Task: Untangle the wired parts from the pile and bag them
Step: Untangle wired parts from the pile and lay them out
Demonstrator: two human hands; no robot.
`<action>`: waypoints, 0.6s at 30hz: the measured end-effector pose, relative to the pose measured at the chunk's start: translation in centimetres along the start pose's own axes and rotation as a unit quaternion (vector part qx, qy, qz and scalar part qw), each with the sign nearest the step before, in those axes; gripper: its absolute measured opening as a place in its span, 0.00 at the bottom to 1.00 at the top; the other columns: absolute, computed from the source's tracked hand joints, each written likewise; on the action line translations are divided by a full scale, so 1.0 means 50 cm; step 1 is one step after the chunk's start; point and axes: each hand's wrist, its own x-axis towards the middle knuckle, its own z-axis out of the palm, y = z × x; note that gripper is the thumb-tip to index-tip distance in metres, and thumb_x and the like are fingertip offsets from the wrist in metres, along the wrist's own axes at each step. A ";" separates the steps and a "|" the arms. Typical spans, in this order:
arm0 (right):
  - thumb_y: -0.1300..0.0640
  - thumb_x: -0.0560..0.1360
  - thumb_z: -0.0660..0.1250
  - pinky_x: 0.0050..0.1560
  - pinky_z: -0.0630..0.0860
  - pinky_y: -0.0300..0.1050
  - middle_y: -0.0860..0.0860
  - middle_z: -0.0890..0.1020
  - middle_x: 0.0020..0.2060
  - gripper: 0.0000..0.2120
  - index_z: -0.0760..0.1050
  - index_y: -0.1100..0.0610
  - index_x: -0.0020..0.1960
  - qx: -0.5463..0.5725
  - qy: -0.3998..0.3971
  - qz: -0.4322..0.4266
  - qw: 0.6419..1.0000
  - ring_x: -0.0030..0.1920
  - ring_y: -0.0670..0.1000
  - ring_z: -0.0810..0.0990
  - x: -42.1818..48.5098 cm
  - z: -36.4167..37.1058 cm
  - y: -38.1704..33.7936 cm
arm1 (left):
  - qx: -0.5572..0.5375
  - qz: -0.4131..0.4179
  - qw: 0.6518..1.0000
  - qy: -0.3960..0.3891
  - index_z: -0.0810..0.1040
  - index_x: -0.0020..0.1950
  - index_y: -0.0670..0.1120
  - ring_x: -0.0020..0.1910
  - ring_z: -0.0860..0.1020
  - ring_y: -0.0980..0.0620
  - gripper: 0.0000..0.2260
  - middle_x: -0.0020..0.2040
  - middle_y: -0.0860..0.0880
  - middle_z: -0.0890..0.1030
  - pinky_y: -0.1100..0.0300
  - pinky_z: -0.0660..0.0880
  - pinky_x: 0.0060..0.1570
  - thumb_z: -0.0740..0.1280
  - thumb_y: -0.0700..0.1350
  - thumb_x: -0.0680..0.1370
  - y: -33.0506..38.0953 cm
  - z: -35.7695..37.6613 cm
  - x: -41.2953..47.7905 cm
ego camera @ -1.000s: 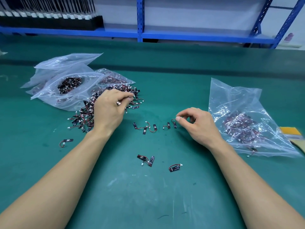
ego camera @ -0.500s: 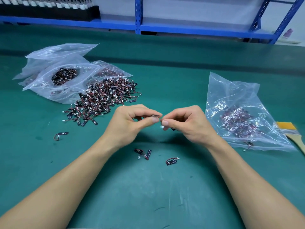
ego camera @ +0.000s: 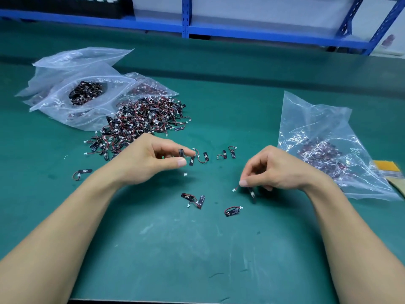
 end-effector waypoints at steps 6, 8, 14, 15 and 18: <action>0.52 0.71 0.78 0.32 0.67 0.36 0.50 0.83 0.30 0.07 0.85 0.53 0.37 -0.040 -0.023 0.020 0.999 0.29 0.45 0.72 -0.005 -0.002 0.001 | -0.023 -0.058 0.993 -0.099 0.81 0.46 0.52 0.30 0.73 0.55 0.07 0.36 0.48 0.83 0.65 0.71 0.31 0.76 0.45 0.72 -0.005 -0.009 -0.004; 0.44 0.70 0.76 0.29 0.63 0.34 0.47 0.80 0.26 0.12 0.84 0.52 0.35 -0.043 0.005 0.028 0.999 0.27 0.45 0.68 -0.005 -0.002 0.001 | 0.013 -0.073 0.990 -0.119 0.83 0.45 0.53 0.31 0.75 0.56 0.04 0.37 0.48 0.85 0.65 0.72 0.32 0.75 0.45 0.74 -0.009 -0.012 -0.005; 0.47 0.73 0.75 0.28 0.59 0.36 0.48 0.71 0.24 0.13 0.83 0.51 0.33 -0.047 0.061 0.014 0.997 0.27 0.47 0.62 -0.002 0.000 0.000 | 0.086 -0.091 0.984 -0.130 0.87 0.48 0.57 0.35 0.80 0.61 0.05 0.38 0.54 0.86 0.69 0.73 0.38 0.76 0.48 0.73 -0.013 -0.017 -0.007; 0.47 0.73 0.76 0.29 0.60 0.37 0.48 0.71 0.25 0.12 0.83 0.52 0.33 -0.048 0.067 0.012 0.997 0.28 0.47 0.63 0.000 0.001 0.001 | 0.092 -0.092 0.983 -0.127 0.87 0.48 0.57 0.34 0.79 0.61 0.06 0.37 0.55 0.86 0.69 0.73 0.37 0.77 0.50 0.73 -0.014 -0.017 -0.006; 0.50 0.72 0.77 0.30 0.62 0.37 0.46 0.71 0.25 0.11 0.82 0.53 0.34 -0.042 0.078 0.006 0.996 0.28 0.47 0.64 0.003 0.003 0.005 | 0.117 -0.085 0.983 -0.109 0.86 0.49 0.59 0.31 0.75 0.60 0.07 0.35 0.54 0.84 0.67 0.69 0.34 0.77 0.54 0.71 -0.015 -0.017 -0.005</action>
